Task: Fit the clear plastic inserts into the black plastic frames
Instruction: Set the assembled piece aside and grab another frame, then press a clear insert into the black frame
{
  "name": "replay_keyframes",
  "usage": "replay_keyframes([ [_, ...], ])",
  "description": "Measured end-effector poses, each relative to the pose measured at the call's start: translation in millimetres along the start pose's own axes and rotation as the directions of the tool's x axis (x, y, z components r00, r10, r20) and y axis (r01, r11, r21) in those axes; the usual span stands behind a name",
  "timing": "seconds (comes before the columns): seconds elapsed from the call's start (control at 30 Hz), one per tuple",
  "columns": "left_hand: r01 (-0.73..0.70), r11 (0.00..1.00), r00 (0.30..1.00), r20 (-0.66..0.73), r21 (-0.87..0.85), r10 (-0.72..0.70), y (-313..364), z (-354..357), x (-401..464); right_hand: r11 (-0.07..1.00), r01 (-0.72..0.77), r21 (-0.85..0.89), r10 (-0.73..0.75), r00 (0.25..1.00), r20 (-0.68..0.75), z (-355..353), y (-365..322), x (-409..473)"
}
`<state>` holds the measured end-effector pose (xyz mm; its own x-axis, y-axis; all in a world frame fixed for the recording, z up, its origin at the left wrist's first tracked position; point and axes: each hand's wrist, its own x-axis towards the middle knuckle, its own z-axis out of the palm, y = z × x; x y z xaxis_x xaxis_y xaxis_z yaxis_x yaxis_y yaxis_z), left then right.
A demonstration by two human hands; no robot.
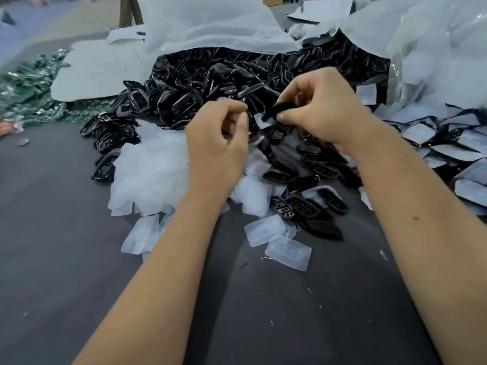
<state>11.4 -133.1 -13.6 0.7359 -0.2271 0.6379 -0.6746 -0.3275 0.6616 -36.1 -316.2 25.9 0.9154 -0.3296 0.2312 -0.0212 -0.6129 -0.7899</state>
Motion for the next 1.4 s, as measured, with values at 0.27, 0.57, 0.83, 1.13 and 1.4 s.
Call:
replay_keyframes([
  [0.27,-0.143,0.978,0.989,0.057,0.149,0.136,-9,4,1,0.830,-0.092,0.550,-0.005,0.985,0.171,23,-7,-5],
  [0.57,0.267,0.947,0.955,-0.082,-0.180,-0.285,-8,-1,4,0.929,0.205,-0.307,-0.136,0.963,0.233,41,6,-4],
  [0.83,0.310,0.907,0.945,-0.016,-0.286,-0.328,-5,0,2,0.995,0.071,0.065,-0.072,0.997,0.001,34,18,-6],
  [1.13,0.398,0.866,0.908,-0.005,-0.303,-0.419,0,-1,3,0.476,-0.205,0.855,0.197,0.973,0.124,42,6,-11],
  [1.4,0.459,0.810,0.872,0.012,-0.366,-0.489,-3,0,7,0.473,-0.312,0.824,0.233,0.946,0.224,44,5,-14],
])
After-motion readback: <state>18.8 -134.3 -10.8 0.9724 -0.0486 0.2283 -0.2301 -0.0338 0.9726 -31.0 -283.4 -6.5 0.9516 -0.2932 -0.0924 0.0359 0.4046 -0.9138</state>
